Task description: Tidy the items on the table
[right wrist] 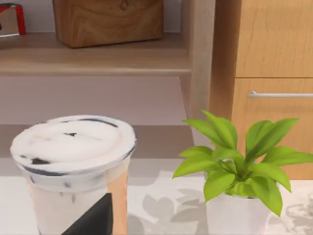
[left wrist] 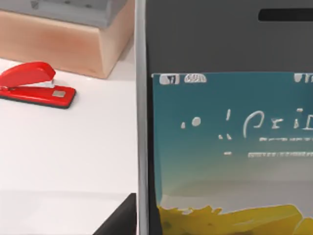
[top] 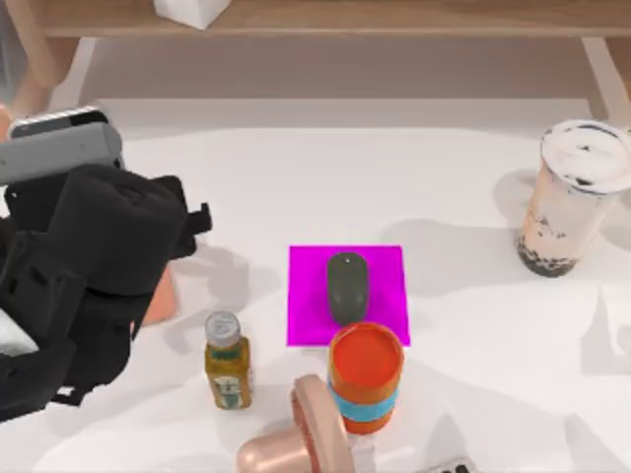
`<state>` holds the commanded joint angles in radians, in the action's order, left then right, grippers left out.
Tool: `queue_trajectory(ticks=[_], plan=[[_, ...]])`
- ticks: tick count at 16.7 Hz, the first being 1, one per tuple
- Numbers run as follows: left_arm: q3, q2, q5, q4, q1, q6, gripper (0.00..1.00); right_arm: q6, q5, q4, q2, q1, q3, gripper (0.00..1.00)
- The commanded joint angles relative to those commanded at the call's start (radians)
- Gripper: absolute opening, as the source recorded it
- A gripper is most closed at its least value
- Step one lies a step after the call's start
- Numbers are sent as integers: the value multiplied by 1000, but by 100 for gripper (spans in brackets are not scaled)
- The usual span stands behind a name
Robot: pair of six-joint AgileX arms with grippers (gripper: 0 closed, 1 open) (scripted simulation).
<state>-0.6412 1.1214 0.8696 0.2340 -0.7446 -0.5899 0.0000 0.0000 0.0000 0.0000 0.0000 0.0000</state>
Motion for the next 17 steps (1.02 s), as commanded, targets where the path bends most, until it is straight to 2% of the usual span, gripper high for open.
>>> queue_trajectory(ticks=[5, 10, 13, 17], plan=[[0, -5, -16, -13, -5, 14, 0, 0, 0, 0, 0, 0, 0, 100], [2, 12, -118, -193, -37, 112, 0, 0, 0, 0, 0, 0, 0, 100], [10, 61, -141, -270, 30, 146, 0, 0, 0, 0, 0, 0, 0, 100], [29, 137, -131, -286, 147, 150, 0, 0, 0, 0, 0, 0, 0, 100]])
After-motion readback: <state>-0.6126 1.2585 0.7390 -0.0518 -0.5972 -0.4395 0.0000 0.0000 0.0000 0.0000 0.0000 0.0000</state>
